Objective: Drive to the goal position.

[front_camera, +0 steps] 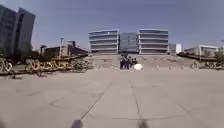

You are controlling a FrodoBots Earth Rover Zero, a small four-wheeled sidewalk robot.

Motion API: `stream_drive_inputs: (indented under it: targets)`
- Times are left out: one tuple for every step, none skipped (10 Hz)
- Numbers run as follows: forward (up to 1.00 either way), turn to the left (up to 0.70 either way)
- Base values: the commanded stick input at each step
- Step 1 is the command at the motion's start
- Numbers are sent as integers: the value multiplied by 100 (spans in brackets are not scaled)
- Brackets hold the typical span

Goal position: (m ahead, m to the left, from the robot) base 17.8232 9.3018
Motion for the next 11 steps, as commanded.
stream_drive_inputs:
  targets:
    - [100,0]
    - [100,0]
    - [100,0]
    - [100,0]
    - [100,0]
    - [100,0]
    - [100,0]
    - [100,0]
    - [100,0]
    - [100,0]
    - [100,0]
